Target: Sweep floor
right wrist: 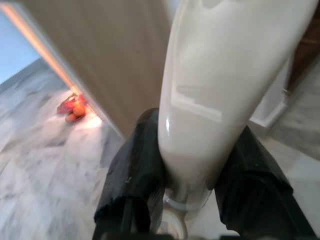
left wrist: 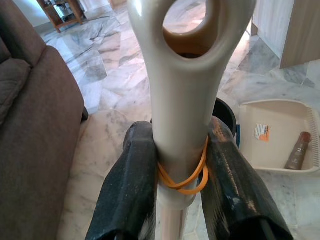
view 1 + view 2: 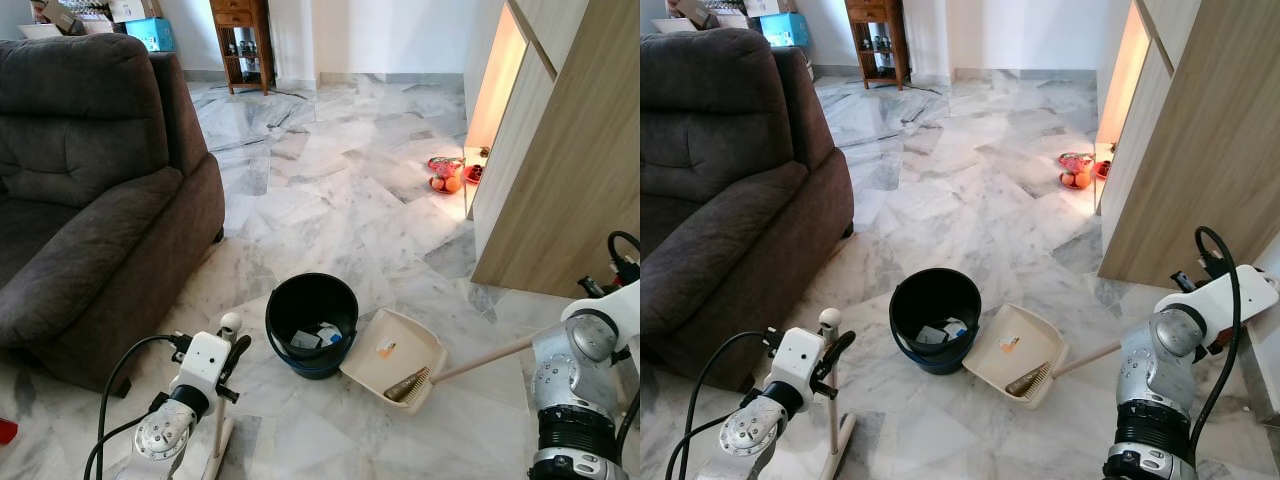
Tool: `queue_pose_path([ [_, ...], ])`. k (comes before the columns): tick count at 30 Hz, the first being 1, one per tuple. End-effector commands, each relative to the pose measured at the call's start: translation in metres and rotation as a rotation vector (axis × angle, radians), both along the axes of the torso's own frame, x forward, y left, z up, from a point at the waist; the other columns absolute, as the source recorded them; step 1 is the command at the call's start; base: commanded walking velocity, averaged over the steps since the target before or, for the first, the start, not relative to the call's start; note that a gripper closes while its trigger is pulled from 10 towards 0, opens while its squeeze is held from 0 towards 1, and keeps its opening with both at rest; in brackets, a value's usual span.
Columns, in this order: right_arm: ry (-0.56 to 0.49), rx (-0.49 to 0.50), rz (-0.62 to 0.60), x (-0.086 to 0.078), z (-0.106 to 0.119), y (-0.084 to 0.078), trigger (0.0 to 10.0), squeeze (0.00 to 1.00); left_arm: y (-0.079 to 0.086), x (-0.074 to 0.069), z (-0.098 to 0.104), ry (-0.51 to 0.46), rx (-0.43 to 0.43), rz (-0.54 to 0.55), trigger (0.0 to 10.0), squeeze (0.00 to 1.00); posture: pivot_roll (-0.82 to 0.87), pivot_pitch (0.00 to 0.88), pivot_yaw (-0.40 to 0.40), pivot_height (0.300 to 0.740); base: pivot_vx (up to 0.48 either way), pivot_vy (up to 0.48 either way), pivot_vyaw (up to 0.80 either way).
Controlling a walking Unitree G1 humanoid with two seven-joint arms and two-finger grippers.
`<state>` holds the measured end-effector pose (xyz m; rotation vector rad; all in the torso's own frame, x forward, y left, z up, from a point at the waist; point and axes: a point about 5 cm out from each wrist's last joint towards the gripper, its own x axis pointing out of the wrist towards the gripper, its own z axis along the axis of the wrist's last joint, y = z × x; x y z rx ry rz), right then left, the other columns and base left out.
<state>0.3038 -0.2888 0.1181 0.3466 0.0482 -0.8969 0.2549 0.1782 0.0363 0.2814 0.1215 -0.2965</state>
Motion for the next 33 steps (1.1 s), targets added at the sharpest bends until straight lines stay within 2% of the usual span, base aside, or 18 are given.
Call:
queue_pose_path([
  [1, -0.034, -0.053, 0.088, 0.007, 0.006, 0.01, 10.0, 0.0, -0.002, 0.001, 0.005, -0.024, 0.029, -0.025, 10.0, 0.0, 0.15, 0.0, 0.059, 0.74, 0.0, 0.0, 0.0],
  [9, -0.005, -0.111, 0.253, 0.01, -0.006, 0.024, 10.0, 0.0, -0.001, 0.0, 0.005, -0.023, 0.029, -0.025, 10.0, 0.0, 0.15, 0.0, 0.06, 0.74, 0.0, 0.0, 0.0],
  [21, 0.033, -0.085, 0.28, 0.01, -0.014, 0.025, 10.0, 0.0, -0.002, 0.0, 0.005, -0.022, 0.027, -0.028, 10.0, 0.0, 0.15, 0.0, 0.061, 0.74, 0.0, 0.0, 0.0],
  [33, 0.062, -0.09, 0.306, 0.01, -0.019, 0.026, 10.0, 0.0, -0.003, 0.0, 0.004, -0.02, 0.02, -0.028, 10.0, 0.0, 0.15, 0.0, 0.06, 0.74, -0.272, 0.0, 0.0],
])
